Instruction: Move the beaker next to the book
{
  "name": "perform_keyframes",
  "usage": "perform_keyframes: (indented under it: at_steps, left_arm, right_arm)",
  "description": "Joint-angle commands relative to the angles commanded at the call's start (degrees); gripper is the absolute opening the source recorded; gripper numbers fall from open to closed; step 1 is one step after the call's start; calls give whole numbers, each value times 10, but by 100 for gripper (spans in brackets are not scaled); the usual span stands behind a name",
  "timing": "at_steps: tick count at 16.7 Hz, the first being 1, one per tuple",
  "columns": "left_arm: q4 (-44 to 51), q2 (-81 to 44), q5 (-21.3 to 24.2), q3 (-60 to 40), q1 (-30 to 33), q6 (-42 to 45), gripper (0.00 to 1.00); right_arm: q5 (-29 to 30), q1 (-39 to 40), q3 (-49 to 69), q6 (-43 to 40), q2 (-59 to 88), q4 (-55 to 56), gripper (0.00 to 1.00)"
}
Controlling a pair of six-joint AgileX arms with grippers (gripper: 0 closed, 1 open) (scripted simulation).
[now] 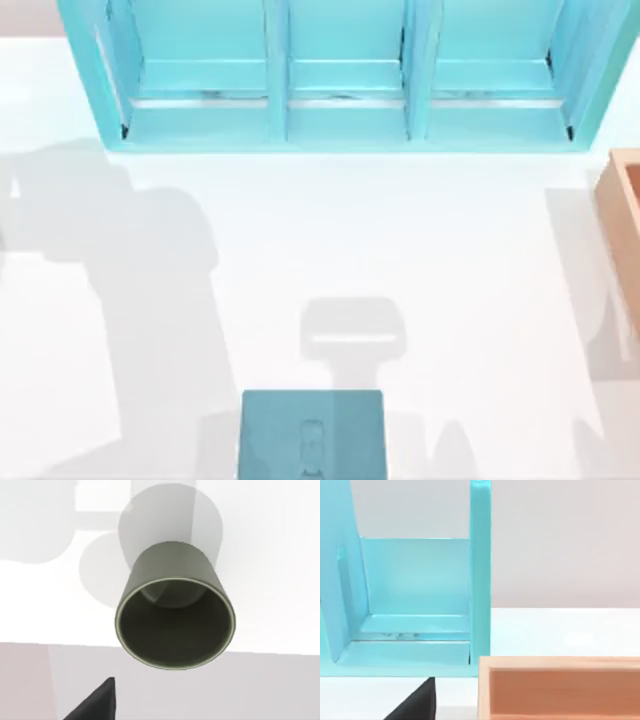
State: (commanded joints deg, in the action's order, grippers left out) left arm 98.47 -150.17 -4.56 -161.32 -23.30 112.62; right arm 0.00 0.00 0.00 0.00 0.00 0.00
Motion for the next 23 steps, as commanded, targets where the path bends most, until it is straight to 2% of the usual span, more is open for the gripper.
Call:
perform_keyframes:
  at_steps: [4,12,23]
  left_arm:
    - [19,-29,0,-50,-13,41,100]
    - [1,-25,0,-27,-12,40,100]
    - [-263,49,-1,312,-23,50,100]
  right_arm:
    - [0,0,0,0,0,0,100]
    - [0,0,0,0,0,0,100]
    - [0,0,0,0,0,0,100]
